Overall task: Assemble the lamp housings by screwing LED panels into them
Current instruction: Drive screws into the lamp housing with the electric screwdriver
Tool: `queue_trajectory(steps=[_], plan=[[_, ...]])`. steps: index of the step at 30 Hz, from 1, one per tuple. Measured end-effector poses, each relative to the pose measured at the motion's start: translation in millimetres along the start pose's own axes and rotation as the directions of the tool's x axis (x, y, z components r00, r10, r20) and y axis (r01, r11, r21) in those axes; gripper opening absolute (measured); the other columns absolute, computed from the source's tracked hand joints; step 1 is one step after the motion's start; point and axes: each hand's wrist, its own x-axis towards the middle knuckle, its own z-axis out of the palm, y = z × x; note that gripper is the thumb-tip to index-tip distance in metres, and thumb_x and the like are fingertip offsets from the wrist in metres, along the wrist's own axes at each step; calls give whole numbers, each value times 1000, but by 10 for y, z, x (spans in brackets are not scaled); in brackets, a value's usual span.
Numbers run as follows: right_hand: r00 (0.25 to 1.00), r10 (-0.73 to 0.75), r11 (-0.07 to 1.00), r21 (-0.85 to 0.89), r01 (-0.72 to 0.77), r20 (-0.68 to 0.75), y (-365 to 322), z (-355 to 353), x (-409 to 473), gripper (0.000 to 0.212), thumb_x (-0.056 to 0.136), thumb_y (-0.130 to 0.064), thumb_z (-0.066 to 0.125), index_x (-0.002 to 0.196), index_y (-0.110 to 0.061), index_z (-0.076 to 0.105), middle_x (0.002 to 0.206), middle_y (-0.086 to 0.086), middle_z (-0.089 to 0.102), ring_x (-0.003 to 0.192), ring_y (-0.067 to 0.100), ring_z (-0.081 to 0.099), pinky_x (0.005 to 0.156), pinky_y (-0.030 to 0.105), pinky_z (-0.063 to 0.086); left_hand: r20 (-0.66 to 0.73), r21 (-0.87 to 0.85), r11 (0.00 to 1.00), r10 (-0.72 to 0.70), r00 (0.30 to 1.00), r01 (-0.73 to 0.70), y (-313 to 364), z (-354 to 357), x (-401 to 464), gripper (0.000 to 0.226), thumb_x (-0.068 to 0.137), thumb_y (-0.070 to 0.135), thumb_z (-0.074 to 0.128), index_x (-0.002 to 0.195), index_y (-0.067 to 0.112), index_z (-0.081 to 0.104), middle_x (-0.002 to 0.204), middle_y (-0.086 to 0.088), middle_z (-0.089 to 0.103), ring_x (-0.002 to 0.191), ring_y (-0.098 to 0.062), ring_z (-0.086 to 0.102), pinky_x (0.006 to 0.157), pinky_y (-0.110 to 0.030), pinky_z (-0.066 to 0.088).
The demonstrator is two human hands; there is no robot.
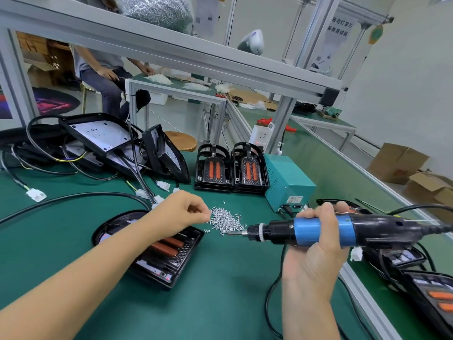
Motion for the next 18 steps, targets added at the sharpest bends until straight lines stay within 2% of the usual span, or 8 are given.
queue_trajectory(steps=[2, 4, 8, 11, 15, 18], plan=[[1000, 17, 998, 55, -18, 15, -47, 34, -42, 27, 89, 1, 59, 102, -23, 55, 62, -11, 60, 55, 6, 57, 63, 20, 53, -33, -156, 988, -7, 999, 1, -36, -12, -230, 16, 83, 16, 71, 70, 25, 71, 67, 12, 67, 61, 3, 55, 63, -9, 42], [999, 41, 994, 97, -44, 27, -88, 111, -123, 27, 83, -4, 64, 98, -25, 56, 63, -10, 58, 56, 6, 56, 66, 21, 52, -46, -339, 939, -67, 997, 47, -63, -14, -434, 17, 84, 12, 70, 72, 25, 72, 66, 5, 66, 61, -4, 56, 60, -15, 46], [993, 98, 984, 143, -107, 67, -85, 272, -262, 36, 63, -14, 71, 94, -26, 56, 66, -9, 55, 57, 7, 54, 66, 21, 51, -79, -530, 845, -134, 988, 72, -57, -27, -661, 20, 83, 5, 68, 72, 20, 74, 71, -3, 66, 66, -13, 62, 58, -24, 53], [989, 122, 982, 136, -133, 84, -32, 354, -337, 34, 64, -14, 71, 93, -25, 56, 72, -7, 52, 58, 8, 52, 68, 22, 50, -126, -560, 828, -116, 985, 26, -20, -68, -742, 18, 83, 4, 69, 73, 17, 74, 73, -7, 68, 69, -18, 65, 65, -29, 57], [984, 135, 983, 111, -148, 114, 17, 427, -406, 30, 68, -14, 69, 93, -25, 56, 70, -7, 53, 57, 7, 53, 65, 21, 50, -178, -557, 830, -91, 980, -25, 0, -122, -811, 16, 82, 5, 69, 73, 17, 74, 76, -10, 70, 70, -16, 63, 64, -19, 52], [982, 125, 984, 112, -141, 142, 26, 461, -491, 30, 73, -12, 68, 98, -23, 56, 71, -7, 54, 58, 7, 55, 64, 21, 52, -182, -561, 827, -67, 981, -47, -15, -141, -852, 12, 82, 6, 70, 76, 16, 74, 82, -17, 70, 71, -14, 63, 66, -17, 51]])
